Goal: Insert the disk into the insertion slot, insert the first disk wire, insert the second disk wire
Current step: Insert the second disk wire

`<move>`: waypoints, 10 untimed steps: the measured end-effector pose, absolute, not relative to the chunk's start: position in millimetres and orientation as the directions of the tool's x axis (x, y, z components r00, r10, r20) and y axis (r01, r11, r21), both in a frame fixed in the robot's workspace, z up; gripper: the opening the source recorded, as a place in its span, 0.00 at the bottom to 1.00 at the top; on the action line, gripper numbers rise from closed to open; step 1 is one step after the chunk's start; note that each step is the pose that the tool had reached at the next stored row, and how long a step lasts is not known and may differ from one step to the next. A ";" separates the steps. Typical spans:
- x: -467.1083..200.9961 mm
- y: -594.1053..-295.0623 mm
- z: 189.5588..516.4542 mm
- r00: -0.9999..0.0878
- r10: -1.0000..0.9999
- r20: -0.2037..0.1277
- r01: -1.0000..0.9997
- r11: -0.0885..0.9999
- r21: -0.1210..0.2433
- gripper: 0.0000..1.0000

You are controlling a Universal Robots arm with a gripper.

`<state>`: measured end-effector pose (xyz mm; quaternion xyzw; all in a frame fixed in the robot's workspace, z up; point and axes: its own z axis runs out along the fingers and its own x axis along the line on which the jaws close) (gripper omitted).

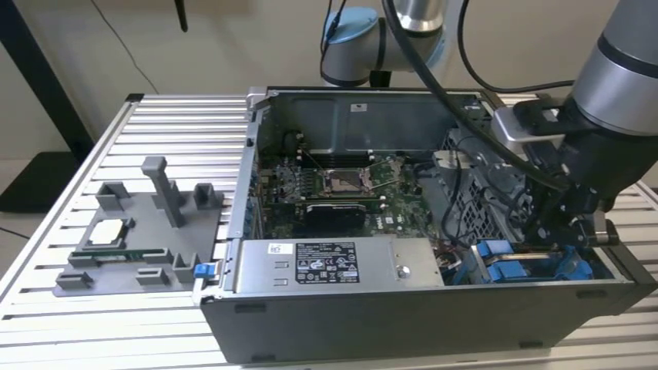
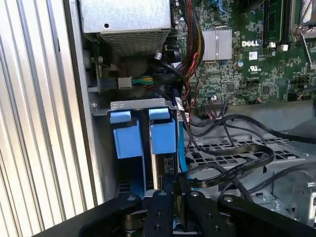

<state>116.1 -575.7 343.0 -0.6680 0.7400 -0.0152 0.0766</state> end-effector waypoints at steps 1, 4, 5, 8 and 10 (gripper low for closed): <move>116.1 -575.5 342.8 -0.095 -0.991 -0.094 -0.986 0.107 -0.127 0.00; 116.0 -575.2 341.9 -0.095 -0.991 -0.095 -0.985 0.107 -0.132 0.00; 116.1 -575.2 341.7 -0.095 -0.991 -0.095 -0.985 0.107 -0.133 0.00; 116.1 -575.2 340.7 -0.095 -0.991 -0.096 -0.985 0.107 -0.134 0.00; 116.1 -575.2 339.9 -0.095 -0.991 -0.096 -0.985 0.107 -0.135 0.00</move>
